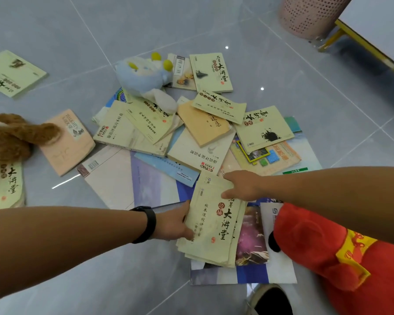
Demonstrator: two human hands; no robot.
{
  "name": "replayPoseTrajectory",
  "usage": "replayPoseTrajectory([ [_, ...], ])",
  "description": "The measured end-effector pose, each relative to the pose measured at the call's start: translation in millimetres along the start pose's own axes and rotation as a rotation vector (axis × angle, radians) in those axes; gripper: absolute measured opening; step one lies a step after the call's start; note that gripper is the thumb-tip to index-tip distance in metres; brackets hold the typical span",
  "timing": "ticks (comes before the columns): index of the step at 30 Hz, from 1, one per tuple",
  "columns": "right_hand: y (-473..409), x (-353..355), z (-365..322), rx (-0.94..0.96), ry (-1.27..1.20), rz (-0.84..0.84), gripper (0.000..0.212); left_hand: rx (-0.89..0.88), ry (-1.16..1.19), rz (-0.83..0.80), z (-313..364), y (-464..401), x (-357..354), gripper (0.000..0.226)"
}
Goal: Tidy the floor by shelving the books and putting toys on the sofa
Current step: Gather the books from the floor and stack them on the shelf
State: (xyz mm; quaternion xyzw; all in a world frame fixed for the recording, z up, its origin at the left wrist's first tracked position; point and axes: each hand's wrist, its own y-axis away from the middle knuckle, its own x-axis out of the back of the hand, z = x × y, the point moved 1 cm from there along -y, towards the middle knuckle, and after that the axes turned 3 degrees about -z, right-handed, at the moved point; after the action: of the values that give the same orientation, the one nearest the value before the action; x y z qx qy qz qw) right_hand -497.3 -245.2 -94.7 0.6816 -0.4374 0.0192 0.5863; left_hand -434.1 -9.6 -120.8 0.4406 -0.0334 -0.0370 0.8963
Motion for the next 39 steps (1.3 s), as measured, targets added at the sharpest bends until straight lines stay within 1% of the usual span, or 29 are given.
replayPoseTrajectory([
  [2,2,1,-4,0.05,-0.201,0.028,0.026,0.001,0.088,0.038,1,5,11,0.06],
  [4,4,4,-10,0.086,-0.293,0.055,0.019,0.003,0.158,0.126,-1,9,21,0.043],
  [6,3,6,-18,0.115,-0.35,0.1,0.012,0.001,0.192,0.192,-5,12,31,0.032],
  [8,1,7,-27,0.138,-0.439,0.149,0.007,-0.005,0.215,0.23,-9,15,36,0.027],
  [10,-1,8,-38,0.157,-0.522,0.192,0.008,-0.019,0.273,0.274,-15,18,39,0.028],
  [12,-6,8,-43,0.124,-0.61,0.211,0.022,-0.027,0.327,0.339,-22,19,43,0.03],
  [13,-8,8,-43,0.082,-0.665,0.189,0.03,-0.029,0.347,0.371,-24,19,45,0.029],
  [16,-13,-1,-41,0.008,-0.931,0.02,0.046,-0.008,0.38,0.489,-32,21,57,0.024],
  [17,-13,-3,-42,0.001,-0.993,0.001,0.05,0.007,0.385,0.522,-33,22,60,0.021],
  [19,-14,-5,-47,-0.002,-1.116,0.035,0.055,0.019,0.421,0.547,-39,21,66,0.021],
  [20,-15,-4,-50,0.003,-1.176,0.053,0.057,0.01,0.463,0.546,-39,22,68,0.027],
  [21,-15,-4,-54,0.016,-1.226,0.035,0.055,0.004,0.529,0.536,-43,19,70,0.035],
  [22,-15,-3,-58,0.042,-1.24,-0.021,0.05,-0.012,0.603,0.534,-43,18,70,0.041],
  [24,-17,-7,-65,0.083,-1.183,-0.132,0.037,-0.055,0.74,0.499,-37,19,71,0.048],
  [25,-19,-11,-68,0.091,-1.151,-0.135,0.035,-0.062,0.758,0.459,-30,21,69,0.052],
  [26,-22,-15,-69,0.086,-1.115,-0.095,0.034,-0.056,0.716,0.416,-24,23,69,0.051],
  [28,-27,-18,-66,0.073,-1.013,0.044,0.035,-0.037,0.54,0.372,-14,29,72,0.038],
  [29,-29,-18,-63,0.061,-0.954,0.106,0.036,-0.02,0.449,0.403,-14,32,79,0.036],
  [31,-33,-13,-55,0.015,-0.864,0.196,0.039,-0.009,0.262,0.571,-18,32,100,0.046],
  [33,-35,-3,-45,-0.025,-0.811,0.291,0.034,-0.028,0.069,0.724,-21,34,126,0.054],
  [35,-41,6,-39,-0.058,-0.821,0.37,0.032,-0.014,-0.117,0.78,-21,34,153,0.055],
  [37,-47,12,-32,-0.104,-0.859,0.387,0.041,0.012,-0.237,0.81,-17,32,175,0.058],
  [39,-54,15,-26,-0.142,-0.9,0.364,0.053,0.044,-0.385,0.811,-13,26,190,0.061],
])
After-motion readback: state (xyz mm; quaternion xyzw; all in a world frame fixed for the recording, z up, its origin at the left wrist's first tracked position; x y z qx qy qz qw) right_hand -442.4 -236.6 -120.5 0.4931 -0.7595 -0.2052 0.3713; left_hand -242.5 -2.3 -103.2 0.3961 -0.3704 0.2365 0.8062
